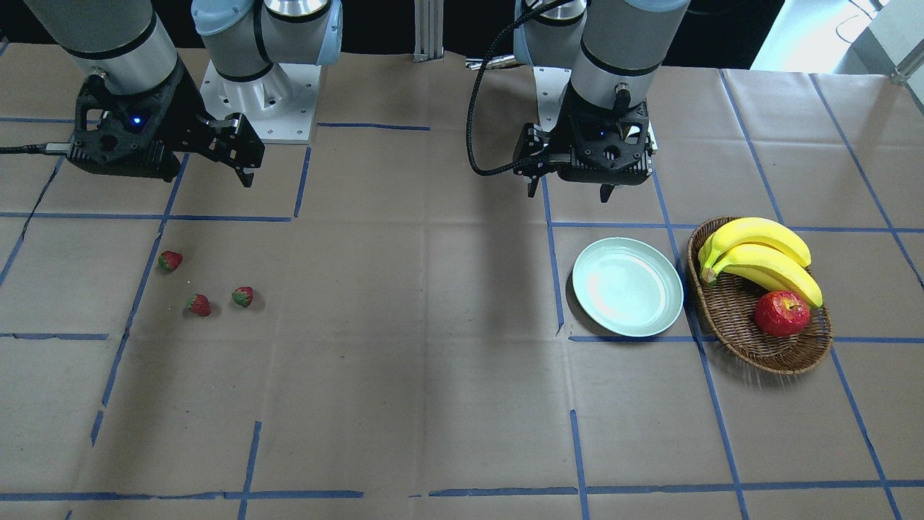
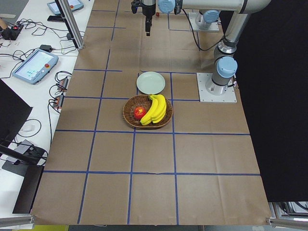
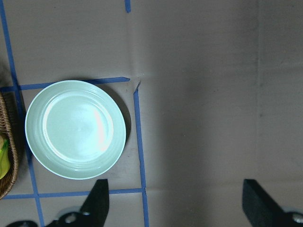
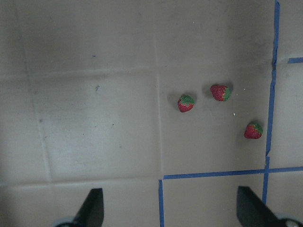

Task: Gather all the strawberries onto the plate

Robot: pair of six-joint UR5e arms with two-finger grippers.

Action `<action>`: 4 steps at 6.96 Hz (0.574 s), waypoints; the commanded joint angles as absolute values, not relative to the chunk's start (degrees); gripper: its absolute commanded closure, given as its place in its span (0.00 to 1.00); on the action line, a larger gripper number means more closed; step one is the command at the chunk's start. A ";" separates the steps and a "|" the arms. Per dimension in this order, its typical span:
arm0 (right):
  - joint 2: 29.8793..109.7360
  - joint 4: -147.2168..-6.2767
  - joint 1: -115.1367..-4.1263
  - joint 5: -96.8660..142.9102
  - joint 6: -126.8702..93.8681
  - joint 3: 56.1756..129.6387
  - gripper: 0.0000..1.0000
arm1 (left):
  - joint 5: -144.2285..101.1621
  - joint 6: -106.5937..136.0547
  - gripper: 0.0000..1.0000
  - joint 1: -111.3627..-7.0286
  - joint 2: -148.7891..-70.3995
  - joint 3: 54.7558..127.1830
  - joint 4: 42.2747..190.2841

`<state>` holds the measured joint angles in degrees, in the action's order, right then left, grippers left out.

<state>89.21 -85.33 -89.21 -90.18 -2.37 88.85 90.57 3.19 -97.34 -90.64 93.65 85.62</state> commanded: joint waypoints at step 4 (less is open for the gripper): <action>89.03 -85.43 -89.21 -90.18 -2.46 88.95 0.00 | 90.70 3.16 0.00 -97.38 -90.53 93.51 85.69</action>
